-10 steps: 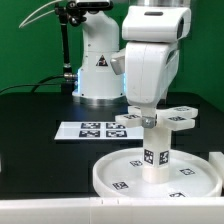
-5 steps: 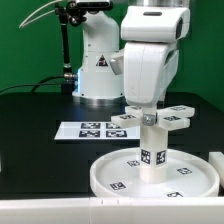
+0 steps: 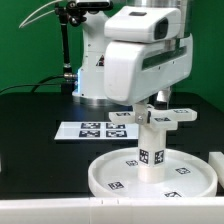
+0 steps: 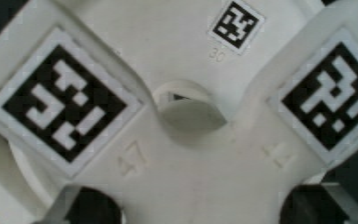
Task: Assemble round table
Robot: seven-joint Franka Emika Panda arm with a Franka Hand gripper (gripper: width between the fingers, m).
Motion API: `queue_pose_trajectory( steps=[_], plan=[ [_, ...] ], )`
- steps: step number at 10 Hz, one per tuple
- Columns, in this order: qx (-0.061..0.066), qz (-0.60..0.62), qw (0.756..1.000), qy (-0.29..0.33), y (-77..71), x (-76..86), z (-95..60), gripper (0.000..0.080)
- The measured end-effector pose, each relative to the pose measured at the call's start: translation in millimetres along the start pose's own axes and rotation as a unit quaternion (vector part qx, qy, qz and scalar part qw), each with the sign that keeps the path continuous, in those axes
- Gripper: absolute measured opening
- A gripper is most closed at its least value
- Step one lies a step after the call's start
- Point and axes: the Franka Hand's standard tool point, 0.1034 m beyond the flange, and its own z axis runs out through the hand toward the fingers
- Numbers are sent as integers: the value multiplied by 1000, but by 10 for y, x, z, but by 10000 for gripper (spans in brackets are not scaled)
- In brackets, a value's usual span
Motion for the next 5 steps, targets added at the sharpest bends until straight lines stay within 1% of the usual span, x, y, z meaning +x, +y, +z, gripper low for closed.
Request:
queue_pose_trajectory(
  steps=[3,5],
  plan=[
    [-3,122,992,4,12,4,1,442],
    [-3,194,981,4,8,9,-1,442]
  ],
)
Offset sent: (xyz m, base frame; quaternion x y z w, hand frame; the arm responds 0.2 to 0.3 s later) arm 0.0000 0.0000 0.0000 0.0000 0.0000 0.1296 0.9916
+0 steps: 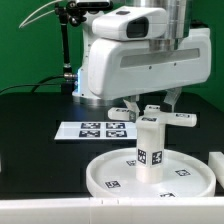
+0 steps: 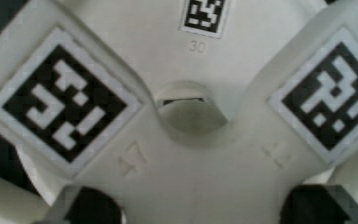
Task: Assemble round table
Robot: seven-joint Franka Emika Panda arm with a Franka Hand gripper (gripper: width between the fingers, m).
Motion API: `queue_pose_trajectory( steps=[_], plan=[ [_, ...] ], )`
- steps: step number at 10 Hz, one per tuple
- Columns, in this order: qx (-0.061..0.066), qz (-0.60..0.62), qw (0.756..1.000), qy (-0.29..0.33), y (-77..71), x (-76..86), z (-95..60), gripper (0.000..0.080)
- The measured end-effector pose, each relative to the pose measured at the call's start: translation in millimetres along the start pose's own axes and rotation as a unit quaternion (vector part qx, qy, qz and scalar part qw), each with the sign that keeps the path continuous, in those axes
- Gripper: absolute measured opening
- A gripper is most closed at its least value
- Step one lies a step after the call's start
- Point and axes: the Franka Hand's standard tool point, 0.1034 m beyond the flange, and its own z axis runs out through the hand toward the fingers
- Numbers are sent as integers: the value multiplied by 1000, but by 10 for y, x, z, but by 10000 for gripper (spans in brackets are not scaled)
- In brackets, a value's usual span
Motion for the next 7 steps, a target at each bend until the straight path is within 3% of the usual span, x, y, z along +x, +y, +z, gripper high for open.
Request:
queue_pose_trajectory(
  steps=[4,7],
  plan=[
    [1,136,991,1,-10,9,-6,443],
    [21,307,951,8,-14,6,-8,443]
  ],
)
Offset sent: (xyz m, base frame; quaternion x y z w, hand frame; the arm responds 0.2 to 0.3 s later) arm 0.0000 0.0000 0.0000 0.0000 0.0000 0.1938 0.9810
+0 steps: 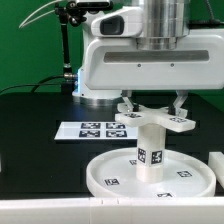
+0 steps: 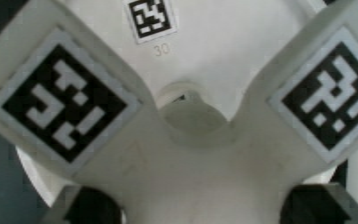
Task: Assemble round table
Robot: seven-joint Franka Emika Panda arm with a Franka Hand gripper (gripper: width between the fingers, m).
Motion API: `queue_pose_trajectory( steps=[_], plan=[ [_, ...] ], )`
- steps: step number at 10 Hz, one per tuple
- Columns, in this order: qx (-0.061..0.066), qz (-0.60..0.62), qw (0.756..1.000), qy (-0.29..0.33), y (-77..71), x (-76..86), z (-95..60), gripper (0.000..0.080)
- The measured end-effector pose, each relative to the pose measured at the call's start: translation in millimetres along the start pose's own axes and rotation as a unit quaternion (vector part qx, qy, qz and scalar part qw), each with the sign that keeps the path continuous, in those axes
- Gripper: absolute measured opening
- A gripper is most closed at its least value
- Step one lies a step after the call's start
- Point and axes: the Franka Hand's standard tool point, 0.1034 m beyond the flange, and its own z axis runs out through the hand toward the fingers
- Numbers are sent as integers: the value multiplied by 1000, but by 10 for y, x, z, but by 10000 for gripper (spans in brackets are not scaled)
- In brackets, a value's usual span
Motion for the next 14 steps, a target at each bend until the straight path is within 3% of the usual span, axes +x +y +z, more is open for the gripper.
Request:
queue_pose_trajectory(
  steps=[3,8,9,10,14],
  plan=[
    [24,146,989,9,10,12,24,443],
    [26,293,956,5,-10,10,27,443],
    [29,327,945,5,-9,15,28,443],
    [44,377,925,7,2,24,32,443],
    [70,522,850,8,-22,21,37,443]
  ],
)
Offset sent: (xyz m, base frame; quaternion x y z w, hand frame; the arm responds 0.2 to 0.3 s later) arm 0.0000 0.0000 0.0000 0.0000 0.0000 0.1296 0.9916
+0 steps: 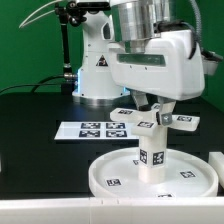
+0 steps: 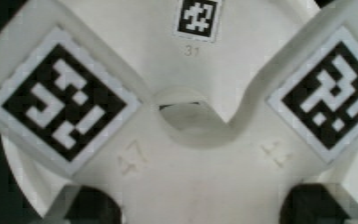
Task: Assemble round table
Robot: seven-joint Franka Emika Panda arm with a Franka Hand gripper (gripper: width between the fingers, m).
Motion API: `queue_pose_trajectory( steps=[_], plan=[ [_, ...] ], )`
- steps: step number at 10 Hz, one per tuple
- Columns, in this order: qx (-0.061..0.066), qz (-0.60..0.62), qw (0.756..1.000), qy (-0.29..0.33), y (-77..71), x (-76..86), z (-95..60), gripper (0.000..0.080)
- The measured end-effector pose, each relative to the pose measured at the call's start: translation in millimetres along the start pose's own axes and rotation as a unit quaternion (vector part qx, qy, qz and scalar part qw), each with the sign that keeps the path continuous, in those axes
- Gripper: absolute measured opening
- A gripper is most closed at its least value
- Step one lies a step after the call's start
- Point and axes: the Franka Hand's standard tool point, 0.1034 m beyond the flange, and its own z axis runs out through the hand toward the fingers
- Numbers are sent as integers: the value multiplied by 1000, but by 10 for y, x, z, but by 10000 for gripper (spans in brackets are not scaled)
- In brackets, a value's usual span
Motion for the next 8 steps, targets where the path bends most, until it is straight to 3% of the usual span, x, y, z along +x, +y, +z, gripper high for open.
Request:
queue_pose_trajectory(
  steps=[6,8],
  plan=[
    [2,147,989,-5,-24,-38,-2,445],
    [12,239,971,-7,-22,-35,-2,445]
  ],
)
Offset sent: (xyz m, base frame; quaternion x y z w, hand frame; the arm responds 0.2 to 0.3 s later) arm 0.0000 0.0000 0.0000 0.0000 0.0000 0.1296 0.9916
